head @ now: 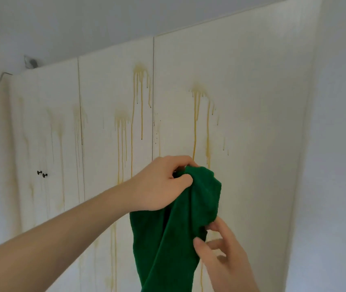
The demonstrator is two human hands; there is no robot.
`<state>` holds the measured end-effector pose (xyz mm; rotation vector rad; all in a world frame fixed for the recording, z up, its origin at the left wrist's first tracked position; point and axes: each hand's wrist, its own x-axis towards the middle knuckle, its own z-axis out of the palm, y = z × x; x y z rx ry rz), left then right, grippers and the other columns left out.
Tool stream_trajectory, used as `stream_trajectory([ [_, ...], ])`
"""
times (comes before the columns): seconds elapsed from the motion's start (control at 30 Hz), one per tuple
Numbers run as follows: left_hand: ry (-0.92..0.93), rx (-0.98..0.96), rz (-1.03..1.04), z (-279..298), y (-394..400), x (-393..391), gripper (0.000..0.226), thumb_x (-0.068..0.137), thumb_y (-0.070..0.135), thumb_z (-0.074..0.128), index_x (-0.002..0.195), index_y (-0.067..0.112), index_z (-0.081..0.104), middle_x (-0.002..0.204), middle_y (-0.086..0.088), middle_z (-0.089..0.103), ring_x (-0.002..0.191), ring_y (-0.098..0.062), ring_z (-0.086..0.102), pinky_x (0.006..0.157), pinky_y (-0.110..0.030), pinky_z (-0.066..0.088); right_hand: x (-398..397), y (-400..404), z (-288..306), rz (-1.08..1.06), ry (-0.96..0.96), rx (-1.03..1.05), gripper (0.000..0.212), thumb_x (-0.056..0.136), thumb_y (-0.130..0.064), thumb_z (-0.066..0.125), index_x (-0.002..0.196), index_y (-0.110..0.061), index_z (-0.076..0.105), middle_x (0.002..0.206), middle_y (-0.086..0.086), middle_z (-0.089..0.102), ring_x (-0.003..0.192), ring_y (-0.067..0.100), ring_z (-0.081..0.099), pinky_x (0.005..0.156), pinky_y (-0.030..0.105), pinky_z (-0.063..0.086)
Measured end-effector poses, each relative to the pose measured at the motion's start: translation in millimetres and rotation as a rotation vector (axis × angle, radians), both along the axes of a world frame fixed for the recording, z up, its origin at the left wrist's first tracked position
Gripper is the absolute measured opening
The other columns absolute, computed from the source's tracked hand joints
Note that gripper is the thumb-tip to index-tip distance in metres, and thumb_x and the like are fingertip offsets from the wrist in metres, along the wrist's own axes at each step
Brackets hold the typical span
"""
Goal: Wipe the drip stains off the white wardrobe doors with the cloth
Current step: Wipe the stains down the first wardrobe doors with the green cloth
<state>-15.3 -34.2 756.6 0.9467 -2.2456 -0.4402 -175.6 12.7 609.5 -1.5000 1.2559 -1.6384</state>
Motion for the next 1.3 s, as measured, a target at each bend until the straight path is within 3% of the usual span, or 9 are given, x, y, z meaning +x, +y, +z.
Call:
stream_trajectory([
  [0.1,-0.030,-0.070,-0.139,38,-1,-20,0.029,0.097,0.020,0.048,0.109,0.038,0.067,0.098,0.012,0.073,0.090,-0.008,0.069,0.087,-0.034,0.057,15,-6,22,0.030,0.050,-0.093,0.053,0.082,-0.039,0.084,0.120,-0.063,0.056,0.113,-0.028,0.066,0.093,0.003,0.069,0.068,0.022,0.059],
  [0.23,-0.086,-0.137,-0.266,85,-3,-35,0.026,0.093,0.023,0.053,0.109,0.038,0.067,0.085,0.009,0.072,0.078,-0.009,0.068,0.078,-0.029,0.058,28,-20,69,-0.028,-0.069,-0.137,0.017,0.090,-0.051,0.063,0.100,-0.065,0.061,0.111,-0.020,0.071,0.102,-0.002,0.067,0.094,0.031,0.054],
  [0.47,-0.007,-0.226,-0.289,156,-26,-16,0.018,0.089,0.026,0.060,0.103,0.032,0.070,0.085,0.010,0.074,0.081,-0.011,0.070,0.074,-0.030,0.057,34,-22,141,-0.383,0.133,-0.301,0.024,0.088,-0.063,0.053,0.089,-0.041,0.061,0.101,-0.014,0.056,0.089,-0.004,0.061,0.076,0.017,0.046],
  [0.53,0.005,-0.285,-0.264,166,-35,-11,0.017,0.089,0.028,0.059,0.102,0.032,0.069,0.088,0.010,0.074,0.082,-0.010,0.069,0.073,-0.028,0.055,33,-24,153,-0.479,0.190,-0.333,0.021,0.087,-0.055,0.066,0.101,-0.042,0.057,0.103,-0.015,0.059,0.090,-0.001,0.060,0.075,0.023,0.050],
  [0.7,-0.007,-0.510,-0.209,178,-50,-4,0.020,0.092,0.028,0.054,0.107,0.029,0.067,0.095,0.014,0.063,0.082,0.000,0.056,0.064,-0.021,0.041,41,-23,151,-0.696,0.207,-0.597,0.087,0.078,-0.024,0.086,0.140,-0.043,0.029,0.127,-0.030,0.046,0.112,-0.003,0.056,0.087,0.015,0.048],
  [0.93,0.016,-0.474,-0.388,190,-38,-12,0.014,0.092,0.036,0.057,0.099,0.032,0.069,0.088,0.016,0.065,0.080,-0.001,0.061,0.067,-0.022,0.044,57,-49,152,-0.680,0.243,-0.646,0.070,0.094,-0.027,0.071,0.146,-0.044,0.028,0.146,-0.025,0.047,0.138,-0.001,0.046,0.118,0.038,0.039],
  [1.03,0.003,-0.460,-0.472,199,-34,-9,0.014,0.090,0.039,0.063,0.101,0.035,0.070,0.092,0.016,0.071,0.083,-0.002,0.068,0.068,-0.021,0.052,47,-61,173,-0.773,0.272,-0.694,0.067,0.096,-0.032,0.068,0.151,-0.036,0.030,0.147,-0.022,0.046,0.138,-0.003,0.042,0.119,0.032,0.036],
  [1.13,0.022,-0.390,-0.548,210,-39,4,0.020,0.086,0.041,0.071,0.105,0.034,0.070,0.096,0.015,0.074,0.081,-0.002,0.072,0.068,-0.020,0.059,24,-69,196,-0.914,0.358,-0.713,0.064,0.098,-0.043,0.062,0.150,-0.014,0.038,0.146,-0.001,0.050,0.138,0.013,0.046,0.117,0.045,0.038],
  [1.3,0.071,-0.484,-0.378,241,-85,25,0.025,0.091,0.044,0.063,0.111,0.031,0.069,0.106,0.015,0.070,0.096,-0.006,0.068,0.077,-0.024,0.050,-31,-75,244,-0.995,0.646,-0.764,0.046,0.097,-0.027,0.057,0.139,-0.012,0.044,0.129,0.000,0.055,0.122,0.022,0.054,0.107,0.047,0.045],
])
